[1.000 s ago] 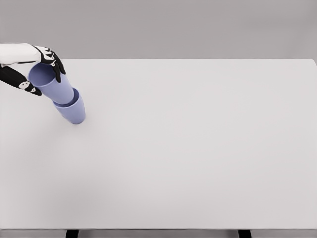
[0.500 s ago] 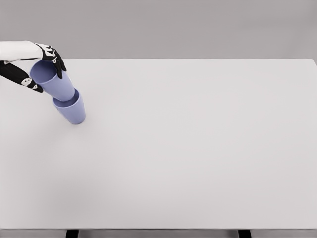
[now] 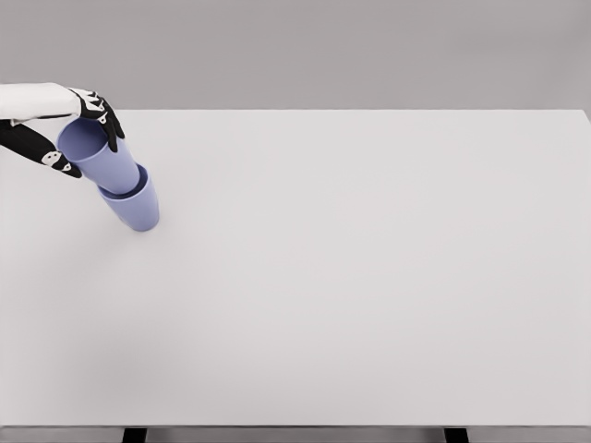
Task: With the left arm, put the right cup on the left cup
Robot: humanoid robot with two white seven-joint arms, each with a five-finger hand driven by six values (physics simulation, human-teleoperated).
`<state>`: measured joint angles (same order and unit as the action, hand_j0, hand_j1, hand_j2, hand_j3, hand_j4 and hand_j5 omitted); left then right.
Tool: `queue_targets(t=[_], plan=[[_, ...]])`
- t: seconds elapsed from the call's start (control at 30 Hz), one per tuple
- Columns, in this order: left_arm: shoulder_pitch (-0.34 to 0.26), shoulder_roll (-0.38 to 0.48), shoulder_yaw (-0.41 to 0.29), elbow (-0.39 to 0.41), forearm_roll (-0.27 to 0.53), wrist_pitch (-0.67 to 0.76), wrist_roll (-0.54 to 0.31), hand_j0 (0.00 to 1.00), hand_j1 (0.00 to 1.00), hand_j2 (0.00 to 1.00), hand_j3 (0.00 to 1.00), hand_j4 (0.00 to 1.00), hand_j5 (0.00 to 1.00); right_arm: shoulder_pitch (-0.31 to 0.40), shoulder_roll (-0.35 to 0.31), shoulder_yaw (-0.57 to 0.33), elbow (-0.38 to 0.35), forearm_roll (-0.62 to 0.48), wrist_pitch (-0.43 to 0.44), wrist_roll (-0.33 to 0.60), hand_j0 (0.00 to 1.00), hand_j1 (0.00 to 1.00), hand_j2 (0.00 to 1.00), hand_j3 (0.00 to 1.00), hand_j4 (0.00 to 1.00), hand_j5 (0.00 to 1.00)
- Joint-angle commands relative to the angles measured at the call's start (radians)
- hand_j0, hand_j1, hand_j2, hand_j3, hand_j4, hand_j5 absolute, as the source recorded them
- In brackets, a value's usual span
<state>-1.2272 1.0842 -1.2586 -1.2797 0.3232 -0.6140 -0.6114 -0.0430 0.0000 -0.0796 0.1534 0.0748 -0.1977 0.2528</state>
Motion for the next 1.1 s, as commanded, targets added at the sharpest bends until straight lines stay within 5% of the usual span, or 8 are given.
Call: queue_targets(t=[0.0,0.4,0.47,0.57,0.63,0.83,1.07], plan=[[0.0,0.0,0.002,0.002,0.005,0.003,0.0,0.5,0.5,0.5,0.5,0.5,0.5,0.0,0.0,0.0,0.0,0.0,0.0,0.0,1.0,1.0,1.0,1.0,1.0,1.0],[0.012,-0.012,0.005,0.008,0.005,0.003,0.0,0.51,0.51,0.51,0.51,0.51,0.51,0.0,0.0,0.0,0.0,0.0,0.0,0.0,1.0,1.0,1.0,1.0,1.0,1.0],[0.012,-0.012,0.005,0.008,0.004,0.003,0.0,0.57,0.57,0.57,0.57,0.57,0.57,0.0,0.0,0.0,0.0,0.0,0.0,0.0,1.0,1.0,1.0,1.0,1.0,1.0],[0.012,-0.012,0.005,0.008,0.004,0.003,0.0,0.89,0.89,0.89,0.89,0.89,0.89,-0.002,0.0,0.0,0.0,0.0,0.0,0.0,1.0,1.0,1.0,1.0,1.0,1.0],[0.012,-0.01,0.005,0.008,0.002,0.003,0.0,0.95,0.95,0.95,0.95,0.95,0.95,0.0,0.0,0.0,0.0,0.0,0.0,0.0,1.0,1.0,1.0,1.0,1.0,1.0],[0.012,-0.004,0.011,0.003,0.002,0.003,0.0,1.0,1.0,1.0,1.0,1.0,1.0,0.0,0.0,0.0,0.0,0.0,0.0,0.0,1.0,1.0,1.0,1.0,1.0,1.0],[0.072,0.006,0.122,-0.095,0.047,0.003,0.0,1.0,1.0,1.0,1.0,1.0,1.0,0.0,0.0,0.0,0.0,0.0,0.0,0.0,1.0,1.0,1.0,1.0,1.0,1.0]])
